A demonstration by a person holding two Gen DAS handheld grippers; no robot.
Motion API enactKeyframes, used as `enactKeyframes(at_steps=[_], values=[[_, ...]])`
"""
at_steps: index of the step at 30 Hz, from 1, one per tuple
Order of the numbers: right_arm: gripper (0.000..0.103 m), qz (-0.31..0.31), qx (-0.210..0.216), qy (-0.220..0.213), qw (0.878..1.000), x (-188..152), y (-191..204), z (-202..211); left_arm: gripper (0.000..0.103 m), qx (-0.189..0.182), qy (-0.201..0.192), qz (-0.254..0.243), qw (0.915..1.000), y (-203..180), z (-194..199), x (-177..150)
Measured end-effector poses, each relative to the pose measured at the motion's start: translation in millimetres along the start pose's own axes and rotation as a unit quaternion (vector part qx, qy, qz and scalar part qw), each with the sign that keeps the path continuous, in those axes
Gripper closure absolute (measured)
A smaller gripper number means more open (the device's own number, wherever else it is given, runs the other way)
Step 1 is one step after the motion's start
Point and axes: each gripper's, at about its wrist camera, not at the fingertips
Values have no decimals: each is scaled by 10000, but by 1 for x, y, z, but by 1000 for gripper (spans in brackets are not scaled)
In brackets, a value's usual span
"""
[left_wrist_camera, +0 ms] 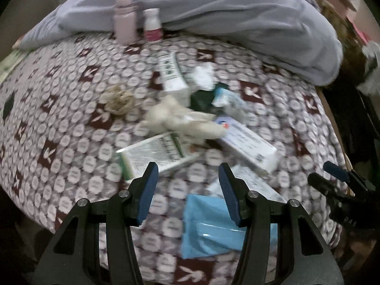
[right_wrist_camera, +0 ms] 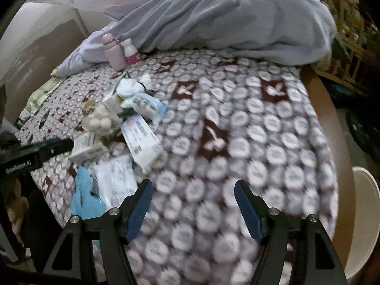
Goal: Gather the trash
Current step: 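Grasp the blue-white packet with the right tool while the left tool grasps the white plush bear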
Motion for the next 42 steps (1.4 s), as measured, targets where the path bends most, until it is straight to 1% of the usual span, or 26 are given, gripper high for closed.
enactKeyframes(at_steps=[3,6,12,15,17,20,21,22,24,25,26,29,31,34,36,38,40,41,42], values=[[32,144,223,48,9996,20,13,-19,52,16,20,123,9999,14,-3,3],[32,408,347,160,9984,45,32,-50,52,22,57,187,9998,22,-8,7],[32,857,340,327,9952,89,53,-104,52,-38,179,265,9995,31,-26,21],[32,1091,337,397,9927,108,59,-128,52,-256,227,391,9986,34,-37,32],[32,1209,367,409,9911,114,61,-140,52,-351,232,477,9980,33,-43,37],[33,1303,559,389,9891,119,64,-153,52,-479,224,614,9967,31,-52,46],[42,1293,659,332,9889,119,63,-154,51,-523,216,652,9963,30,-56,49],[56,1271,730,320,9887,119,63,-155,50,-549,207,667,9960,29,-59,51],[60,1204,780,271,9893,118,60,-155,48,-565,229,663,9959,26,-66,54],[66,1183,770,263,9896,118,59,-154,48,-538,259,654,9961,24,-72,55],[69,1148,752,249,9902,117,56,-151,48,-493,238,649,9964,23,-74,56],[71,954,768,103,9924,115,44,-133,48,-307,61,559,9979,18,-77,58],[71,858,774,-18,9933,113,36,-117,48,-206,83,446,9988,13,-78,58],[71,875,758,-113,9932,105,30,-98,47,-295,38,294,9991,5,-74,55],[71,891,713,-138,9934,100,29,-92,37,-353,19,340,9988,4,-74,55],[71,848,692,-121,9939,96,26,-89,32,-350,-9,504,9981,5,-79,57],[71,763,704,-100,9945,91,23,-87,32,-115,-55,480,9988,2,-85,59],[71,729,703,-91,9948,89,22,-85,32,12,-54,380,9993,0,-88,61],[71,711,693,-90,9950,87,21,-83,33,141,-82,178,9997,-5,-91,62]])
Point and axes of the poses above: each gripper's, at about its wrist camera, not at the fingertips, and z roughly against the way its jaws point, y to its left, x to its top, and after that the axes turned 1 degree about -z, right-handed
